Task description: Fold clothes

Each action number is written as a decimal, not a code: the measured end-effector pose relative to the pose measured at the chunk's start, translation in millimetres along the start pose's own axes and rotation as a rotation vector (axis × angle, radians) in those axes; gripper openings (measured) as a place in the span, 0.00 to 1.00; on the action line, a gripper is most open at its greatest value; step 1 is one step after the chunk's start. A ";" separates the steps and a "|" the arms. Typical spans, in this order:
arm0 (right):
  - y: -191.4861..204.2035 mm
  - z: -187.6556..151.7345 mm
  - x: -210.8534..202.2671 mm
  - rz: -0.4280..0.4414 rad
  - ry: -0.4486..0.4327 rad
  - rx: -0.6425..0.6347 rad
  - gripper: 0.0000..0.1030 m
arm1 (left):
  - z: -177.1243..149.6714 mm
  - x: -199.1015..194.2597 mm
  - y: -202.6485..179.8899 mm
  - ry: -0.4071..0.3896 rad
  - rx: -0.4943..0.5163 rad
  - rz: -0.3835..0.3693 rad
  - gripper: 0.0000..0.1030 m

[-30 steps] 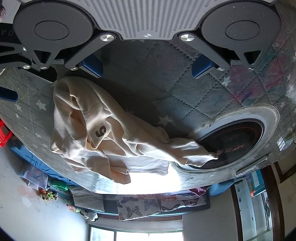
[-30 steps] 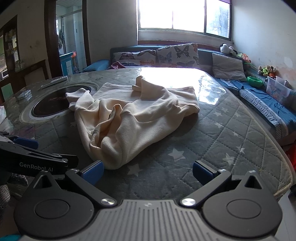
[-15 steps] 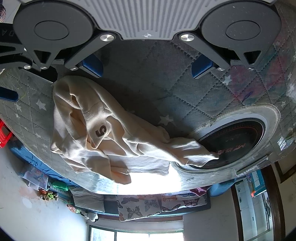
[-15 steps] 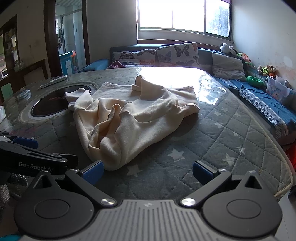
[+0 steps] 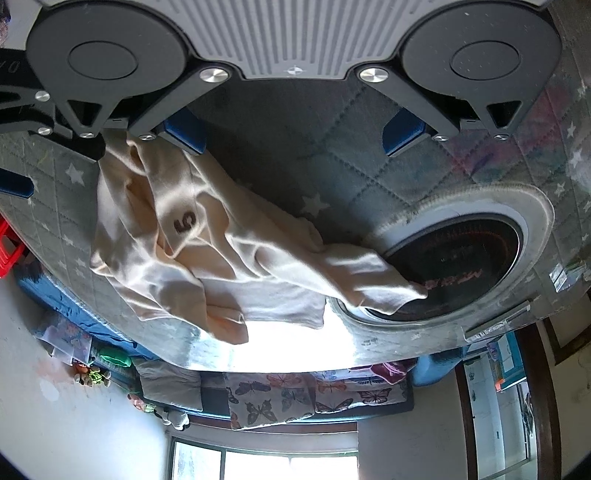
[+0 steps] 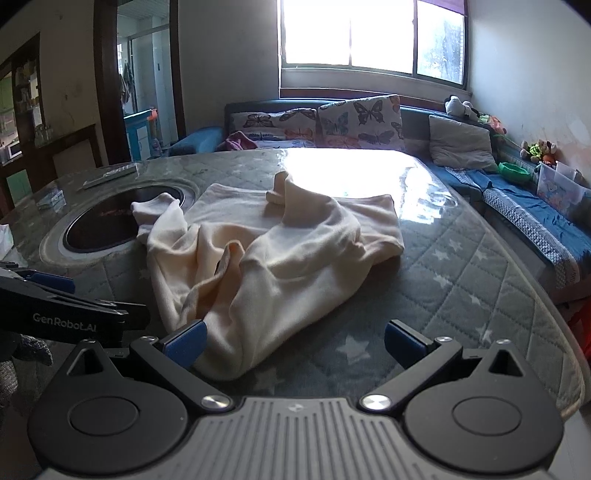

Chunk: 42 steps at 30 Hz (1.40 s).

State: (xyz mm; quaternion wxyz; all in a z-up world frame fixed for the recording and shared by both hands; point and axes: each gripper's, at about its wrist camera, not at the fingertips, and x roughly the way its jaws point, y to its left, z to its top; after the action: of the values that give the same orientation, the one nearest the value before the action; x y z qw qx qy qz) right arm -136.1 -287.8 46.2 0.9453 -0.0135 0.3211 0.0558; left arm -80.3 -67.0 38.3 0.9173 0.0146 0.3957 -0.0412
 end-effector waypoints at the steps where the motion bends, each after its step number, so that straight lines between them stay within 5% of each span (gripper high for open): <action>1: 0.0 1.6 0.9 -0.001 0.000 -0.003 1.00 | 2.0 0.5 1.0 -0.001 -0.002 0.001 1.00; 25: -0.4 87.8 63.8 0.014 -0.067 -0.095 0.99 | 47.3 31.1 33.2 -0.026 -0.069 0.014 1.00; 42: 20.2 167.8 180.3 0.063 0.041 -0.205 0.72 | 44.3 29.8 46.8 -0.056 -0.096 -0.044 1.00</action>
State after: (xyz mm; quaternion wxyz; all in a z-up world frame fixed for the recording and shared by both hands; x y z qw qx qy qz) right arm 105.2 -240.0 69.9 0.9299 -0.1012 0.3334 0.1178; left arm -23.7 -24.9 46.8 0.9265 -0.0393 0.3719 -0.0427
